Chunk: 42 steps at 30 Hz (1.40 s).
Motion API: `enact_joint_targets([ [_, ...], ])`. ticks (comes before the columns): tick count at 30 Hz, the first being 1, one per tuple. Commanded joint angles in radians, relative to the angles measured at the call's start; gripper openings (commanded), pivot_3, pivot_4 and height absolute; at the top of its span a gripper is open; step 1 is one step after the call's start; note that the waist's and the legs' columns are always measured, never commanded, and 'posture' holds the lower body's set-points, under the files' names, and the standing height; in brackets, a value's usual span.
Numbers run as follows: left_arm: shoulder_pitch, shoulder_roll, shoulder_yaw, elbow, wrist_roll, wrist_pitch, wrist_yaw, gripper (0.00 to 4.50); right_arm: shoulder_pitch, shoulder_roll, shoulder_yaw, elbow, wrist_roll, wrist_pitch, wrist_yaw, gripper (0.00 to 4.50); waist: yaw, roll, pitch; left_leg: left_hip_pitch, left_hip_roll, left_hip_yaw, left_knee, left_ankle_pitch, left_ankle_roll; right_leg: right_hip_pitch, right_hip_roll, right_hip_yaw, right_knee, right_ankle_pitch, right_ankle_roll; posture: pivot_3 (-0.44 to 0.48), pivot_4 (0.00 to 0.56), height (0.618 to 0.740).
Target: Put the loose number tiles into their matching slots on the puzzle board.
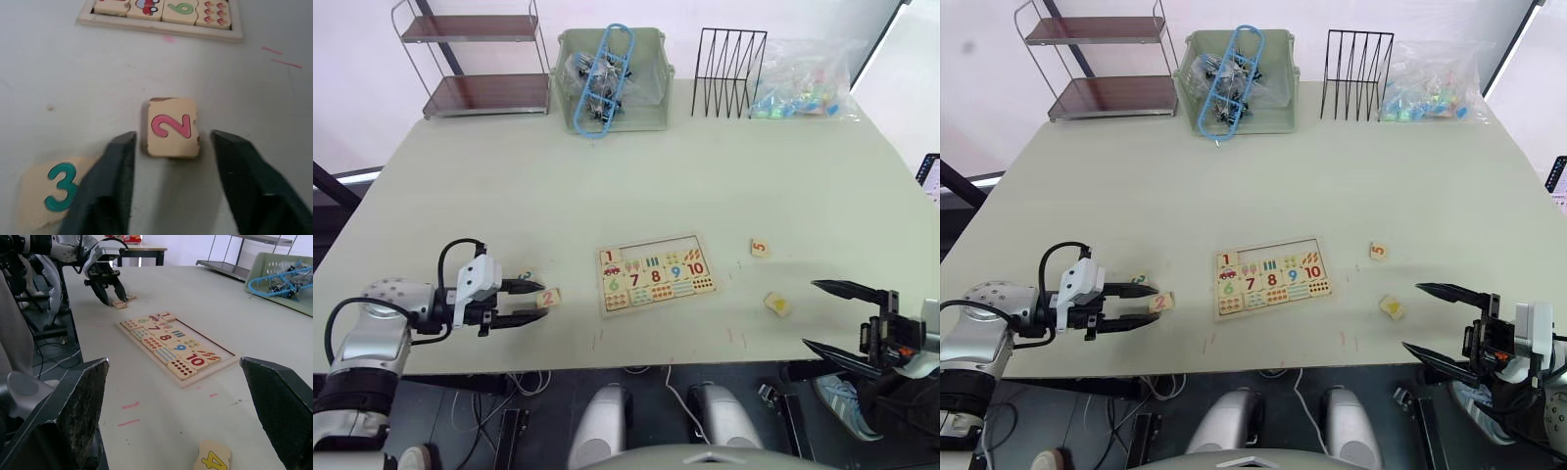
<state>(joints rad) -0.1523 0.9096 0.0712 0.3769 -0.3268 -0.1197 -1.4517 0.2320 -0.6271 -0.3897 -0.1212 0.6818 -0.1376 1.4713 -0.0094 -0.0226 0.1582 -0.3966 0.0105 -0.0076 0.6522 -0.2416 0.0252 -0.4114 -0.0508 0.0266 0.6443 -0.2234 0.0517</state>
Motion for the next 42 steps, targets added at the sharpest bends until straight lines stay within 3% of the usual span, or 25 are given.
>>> enact_joint_targets([
  [1,0.005,0.016,0.014,0.010,0.012,-0.007,-0.003,0.91,-0.004,-0.012,-0.003,-0.030,0.007,-0.005,-0.008,4.50,0.000,0.000,0.000,0.000,0.000,0.000,0.000,0.000,0.000,0.000,0.000,0.000,0.000,0.000,0.000,0.000,0.150,0.740],
  [19,-0.088,0.063,0.001,-0.052,0.017,0.038,-0.037,0.91,-0.013,-0.003,0.015,-0.014,0.002,-0.021,-0.014,4.50,0.003,0.000,0.000,0.000,0.000,0.000,0.000,0.000,0.000,0.000,0.000,0.000,0.000,0.000,0.000,0.000,0.150,0.740],
  [26,-0.203,0.072,-0.029,-0.191,0.052,0.205,0.042,0.91,-0.014,0.009,0.025,-0.024,-0.001,-0.023,-0.033,4.50,0.004,0.000,0.000,0.000,0.000,0.000,0.000,0.000,0.000,0.000,0.000,0.000,0.000,0.000,0.000,0.000,0.150,0.740],
  [32,-0.323,0.062,-0.094,-0.326,0.057,0.442,0.099,0.91,-0.014,0.024,0.033,-0.029,-0.008,-0.033,-0.052,4.50,0.002,0.000,0.000,-0.001,-0.001,-0.001,0.001,0.000,0.000,0.000,0.001,0.000,0.000,0.000,0.000,0.000,0.150,0.740],
  [42,-0.606,-0.004,-0.318,-0.359,0.127,0.653,0.055,0.91,-0.024,0.037,0.049,-0.020,-0.016,-0.057,-0.070,4.50,0.001,0.000,0.001,-0.002,-0.004,-0.001,0.001,0.000,0.000,0.000,0.002,0.001,0.001,0.000,0.001,0.000,0.150,0.740],
])
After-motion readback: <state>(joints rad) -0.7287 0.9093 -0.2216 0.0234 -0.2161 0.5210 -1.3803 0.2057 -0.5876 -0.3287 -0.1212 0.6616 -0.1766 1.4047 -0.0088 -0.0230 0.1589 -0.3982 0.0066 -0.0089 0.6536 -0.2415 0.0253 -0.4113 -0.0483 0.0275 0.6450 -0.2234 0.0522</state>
